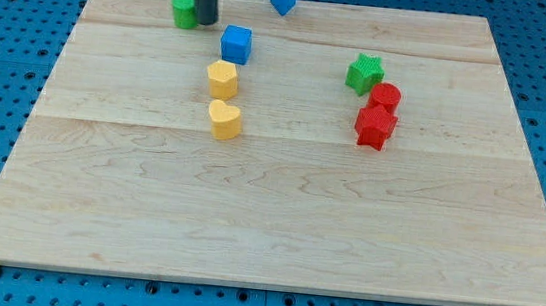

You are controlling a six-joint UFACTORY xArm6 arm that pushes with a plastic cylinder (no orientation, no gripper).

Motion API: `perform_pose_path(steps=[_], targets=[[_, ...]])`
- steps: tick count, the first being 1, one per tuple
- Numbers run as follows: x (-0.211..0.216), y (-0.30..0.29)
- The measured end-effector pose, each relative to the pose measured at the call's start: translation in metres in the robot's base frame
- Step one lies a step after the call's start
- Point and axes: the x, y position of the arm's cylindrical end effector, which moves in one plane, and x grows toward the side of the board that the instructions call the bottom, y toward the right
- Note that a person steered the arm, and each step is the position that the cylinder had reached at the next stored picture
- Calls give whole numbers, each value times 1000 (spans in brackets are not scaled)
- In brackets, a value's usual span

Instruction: Keep blue cube in between blue triangle and green star

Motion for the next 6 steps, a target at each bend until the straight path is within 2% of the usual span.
perform_pose_path(steps=[1, 3, 6], targets=[[-12, -51], [-9, -29], [-9, -27]])
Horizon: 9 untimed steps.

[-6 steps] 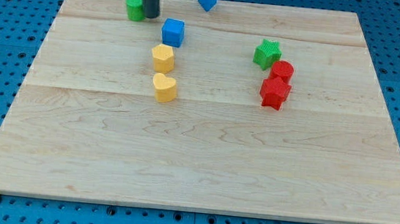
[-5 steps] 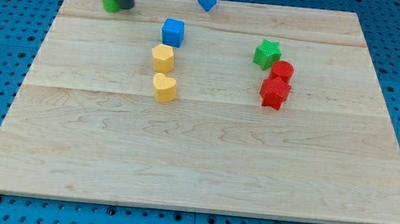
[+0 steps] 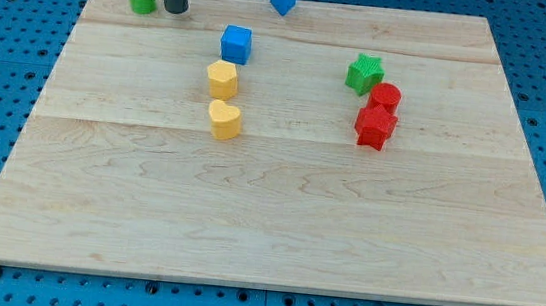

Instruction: Keep blue cube in between blue triangle and green star

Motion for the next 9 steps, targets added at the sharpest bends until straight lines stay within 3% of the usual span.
perform_pose_path(steps=[3, 5, 6, 9], targets=[[1, 34], [90, 34], [95, 54], [44, 96]])
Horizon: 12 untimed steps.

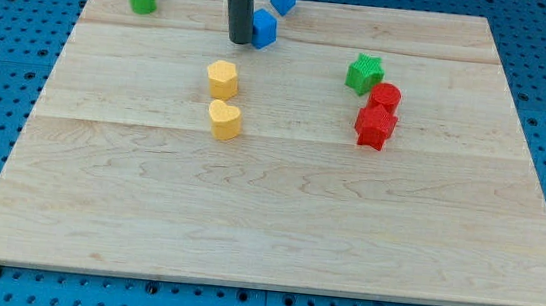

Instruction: Keep blue cube in between blue triangle and green star

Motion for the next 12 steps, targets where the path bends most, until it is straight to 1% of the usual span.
perform_pose_path(steps=[1, 2, 3, 4, 5, 7, 8, 9, 11, 12], targets=[[-1, -1], [-10, 10], [-19, 44], [-19, 75], [-38, 94], [-46, 137], [-60, 138], [-70, 121], [-81, 57], [-82, 82]])
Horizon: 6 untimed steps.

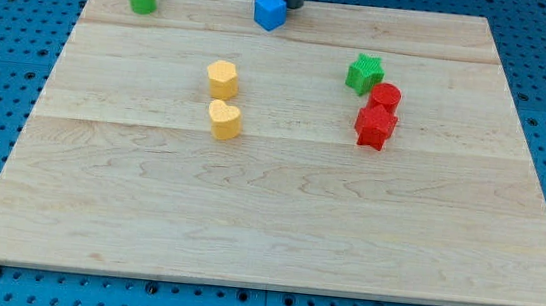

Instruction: Keep blue cube in between blue triangle and green star

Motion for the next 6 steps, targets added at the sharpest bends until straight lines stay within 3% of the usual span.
perform_pose_path(steps=[1, 2, 4, 5, 6], targets=[[1, -3], [4, -41], [85, -18], [78, -91], [67, -127]])
